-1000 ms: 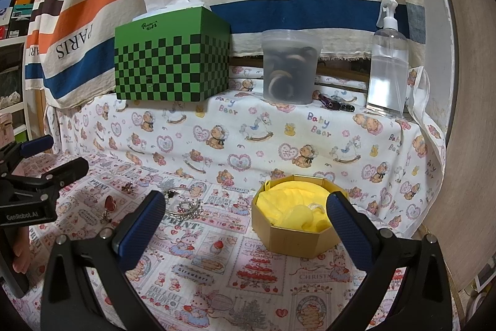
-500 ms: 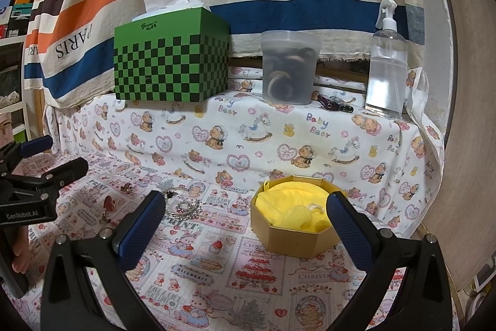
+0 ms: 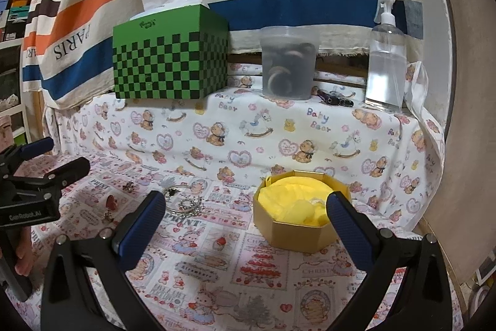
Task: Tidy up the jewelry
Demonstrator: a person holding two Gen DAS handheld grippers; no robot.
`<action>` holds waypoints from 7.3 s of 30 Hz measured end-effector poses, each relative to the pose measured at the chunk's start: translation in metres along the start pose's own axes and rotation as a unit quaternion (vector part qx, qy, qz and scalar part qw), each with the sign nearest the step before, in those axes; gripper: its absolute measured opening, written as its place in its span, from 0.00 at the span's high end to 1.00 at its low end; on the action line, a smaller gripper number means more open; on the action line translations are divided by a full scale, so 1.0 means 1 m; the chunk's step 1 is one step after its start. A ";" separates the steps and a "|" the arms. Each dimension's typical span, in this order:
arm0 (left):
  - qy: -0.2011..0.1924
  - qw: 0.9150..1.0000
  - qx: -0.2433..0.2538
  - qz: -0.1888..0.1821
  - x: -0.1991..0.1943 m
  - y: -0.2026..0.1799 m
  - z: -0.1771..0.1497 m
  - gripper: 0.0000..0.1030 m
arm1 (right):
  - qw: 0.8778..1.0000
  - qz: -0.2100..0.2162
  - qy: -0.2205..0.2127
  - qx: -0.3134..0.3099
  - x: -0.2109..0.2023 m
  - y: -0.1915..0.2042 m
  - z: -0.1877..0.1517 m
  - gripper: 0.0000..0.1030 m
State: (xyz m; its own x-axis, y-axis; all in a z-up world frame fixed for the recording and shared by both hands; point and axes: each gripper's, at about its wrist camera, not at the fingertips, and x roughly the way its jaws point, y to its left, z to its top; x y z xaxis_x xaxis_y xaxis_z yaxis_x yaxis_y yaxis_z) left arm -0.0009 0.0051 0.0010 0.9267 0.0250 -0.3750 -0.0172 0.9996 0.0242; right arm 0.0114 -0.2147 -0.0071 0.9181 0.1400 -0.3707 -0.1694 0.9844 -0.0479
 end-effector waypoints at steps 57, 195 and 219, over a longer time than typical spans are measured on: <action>0.189 0.974 -0.108 -0.067 0.062 0.046 -0.004 0.96 | 0.996 0.012 0.064 0.060 0.017 -0.022 -0.002 0.00; 0.059 0.996 0.010 -0.067 0.015 -0.043 0.071 0.09 | 0.969 0.105 0.066 0.214 0.029 -0.100 0.048 0.27; 0.275 0.959 0.070 0.006 0.075 -0.030 0.005 0.51 | 0.985 0.070 0.097 0.122 0.046 -0.042 0.030 0.10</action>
State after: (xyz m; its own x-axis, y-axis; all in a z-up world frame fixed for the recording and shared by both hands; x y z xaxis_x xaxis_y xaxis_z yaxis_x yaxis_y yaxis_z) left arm 0.0714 -0.0236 -0.0233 0.5881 0.0787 -0.8049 0.0597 0.9883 0.1403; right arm 0.0715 -0.2466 0.0055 0.8017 0.2760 -0.5302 -0.1763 0.9567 0.2315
